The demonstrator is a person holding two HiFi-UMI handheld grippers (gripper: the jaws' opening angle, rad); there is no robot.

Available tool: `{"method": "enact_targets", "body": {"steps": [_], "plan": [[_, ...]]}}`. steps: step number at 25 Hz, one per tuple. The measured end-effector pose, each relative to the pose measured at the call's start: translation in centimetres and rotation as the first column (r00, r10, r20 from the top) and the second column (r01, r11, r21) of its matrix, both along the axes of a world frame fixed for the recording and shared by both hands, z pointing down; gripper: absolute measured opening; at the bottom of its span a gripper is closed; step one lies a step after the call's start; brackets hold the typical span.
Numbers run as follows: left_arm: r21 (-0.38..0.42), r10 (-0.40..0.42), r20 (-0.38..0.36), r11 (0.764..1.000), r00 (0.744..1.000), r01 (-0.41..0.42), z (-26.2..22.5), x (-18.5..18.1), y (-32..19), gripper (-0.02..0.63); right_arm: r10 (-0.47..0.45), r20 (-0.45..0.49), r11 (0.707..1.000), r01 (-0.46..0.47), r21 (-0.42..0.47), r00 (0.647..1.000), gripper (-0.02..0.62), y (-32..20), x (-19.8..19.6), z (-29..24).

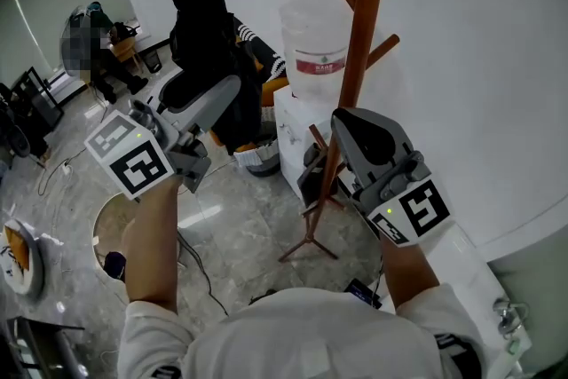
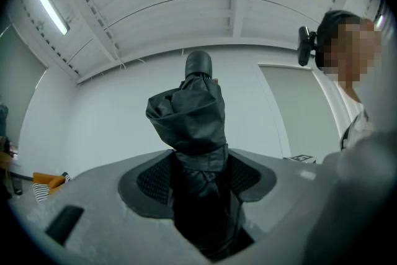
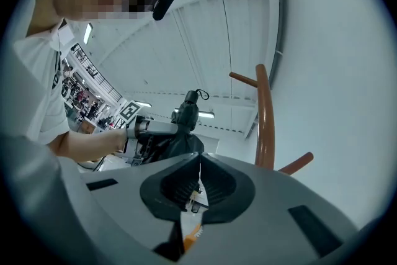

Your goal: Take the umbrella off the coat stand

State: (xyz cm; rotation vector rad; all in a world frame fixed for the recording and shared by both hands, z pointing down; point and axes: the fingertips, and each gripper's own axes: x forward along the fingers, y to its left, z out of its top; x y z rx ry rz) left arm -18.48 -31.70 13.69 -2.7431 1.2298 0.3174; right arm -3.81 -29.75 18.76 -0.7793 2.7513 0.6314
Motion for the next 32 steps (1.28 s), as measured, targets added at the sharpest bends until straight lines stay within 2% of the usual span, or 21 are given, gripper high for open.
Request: {"method": "enact_targets", "body": {"steps": [16, 26, 32], "plan": [[-0.043, -0.093, -0.045, 0.995, 0.995, 0.091, 8.4, -3.7, 1.6, 0.262, -0.124, -0.058, 0.988, 0.118, -0.101, 0.991, 0.015, 0.7, -4.7, 5.7], [-0.068, -0.172, -0.071, 0.984, 0.983, 0.167, 15.3, -5.6, 2.5, 0.262, -0.077, -0.044, 0.981, 0.068, -0.181, 0.996, 0.015, -0.3, -3.0, 10.8], [-0.025, -0.219, -0.009, 0.975, 0.976, 0.219, 18.8, -5.5, 3.7, 0.262, -0.043, -0.032, 0.964, 0.033, -0.262, 0.999, 0.015, -0.9, -2.0, 14.2]]}}
